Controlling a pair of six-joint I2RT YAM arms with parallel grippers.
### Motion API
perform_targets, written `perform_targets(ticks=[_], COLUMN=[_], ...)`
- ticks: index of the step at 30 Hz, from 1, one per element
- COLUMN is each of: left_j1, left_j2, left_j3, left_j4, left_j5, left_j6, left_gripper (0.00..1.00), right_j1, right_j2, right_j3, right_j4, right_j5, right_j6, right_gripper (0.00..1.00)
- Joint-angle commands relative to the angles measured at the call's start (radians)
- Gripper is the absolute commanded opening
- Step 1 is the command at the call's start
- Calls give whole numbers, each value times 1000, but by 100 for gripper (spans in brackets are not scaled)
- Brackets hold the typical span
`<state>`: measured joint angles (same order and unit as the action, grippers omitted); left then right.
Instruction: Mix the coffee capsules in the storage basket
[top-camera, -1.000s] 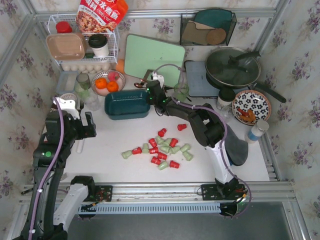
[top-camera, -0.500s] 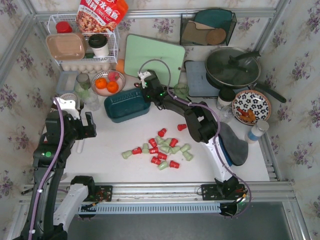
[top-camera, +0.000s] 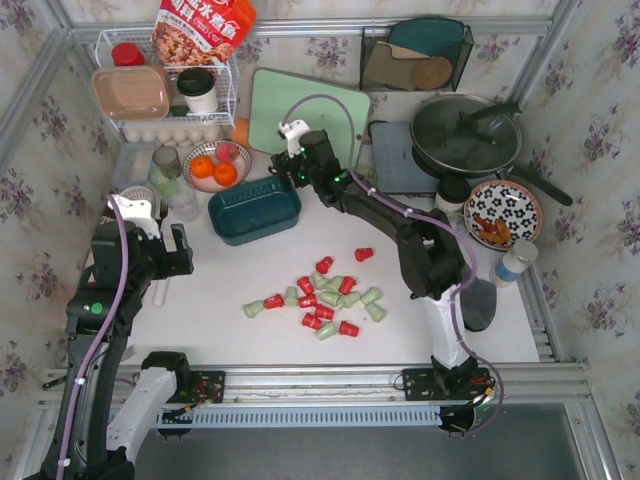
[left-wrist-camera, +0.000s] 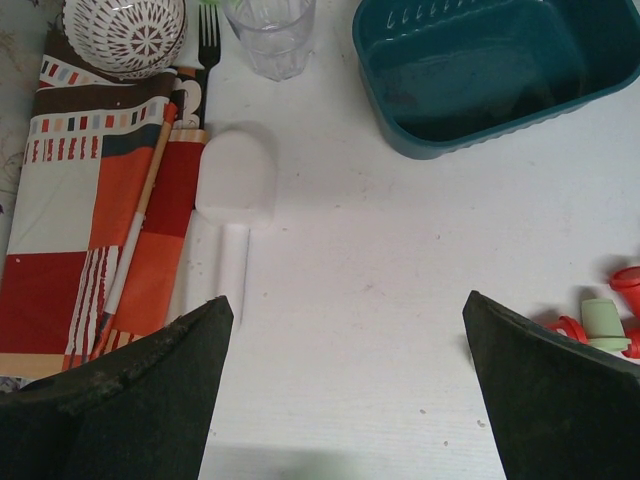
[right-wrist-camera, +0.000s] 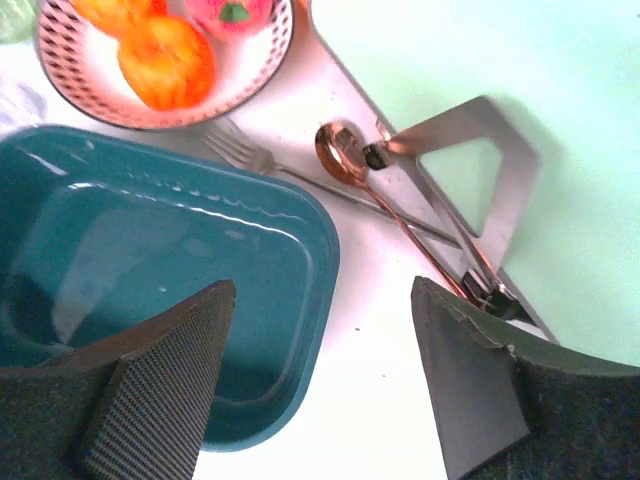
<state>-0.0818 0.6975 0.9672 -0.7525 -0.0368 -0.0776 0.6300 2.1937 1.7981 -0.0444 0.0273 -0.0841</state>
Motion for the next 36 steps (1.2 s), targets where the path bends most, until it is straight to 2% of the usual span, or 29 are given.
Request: perform_targets(ticks=[1,4,9,17,22,26,28,33,36], left_j1=[0,-2,-20,-118,-193,-268,-319,-498,-564], left_j2=[4,7,28,115,168,219,242,328,379], left_j3=[-2,-1,-8,1,-18,-32,-45,-62,-70], left_j4=[25,26,35,29,46,45,51,59,54], left_j5=[6,10,37,69,147,149,146,114,74], left_j6=[-13,-20,-25,-23,12,37,61,147,189], left_gripper=[100,100,100,100,100,97,92,88,83], right_j1=[4,3,4,4,4,4,4,4,4], right_j2=[-148,-300,-570,-860,-937,-952,-957,-966,-968], right_j3=[-115,-288,-603,-972,-1134,-1238,-1251,-1267,-1278], right_j4=[109,192,319,312,365,446,453,474,486], right_j5=[29,89,188,303,294,315,317,316,323], right_j6=[52,68,80,129,185,218,234,240,247], right_gripper=[81,86,87,85,85,85,85,85,85])
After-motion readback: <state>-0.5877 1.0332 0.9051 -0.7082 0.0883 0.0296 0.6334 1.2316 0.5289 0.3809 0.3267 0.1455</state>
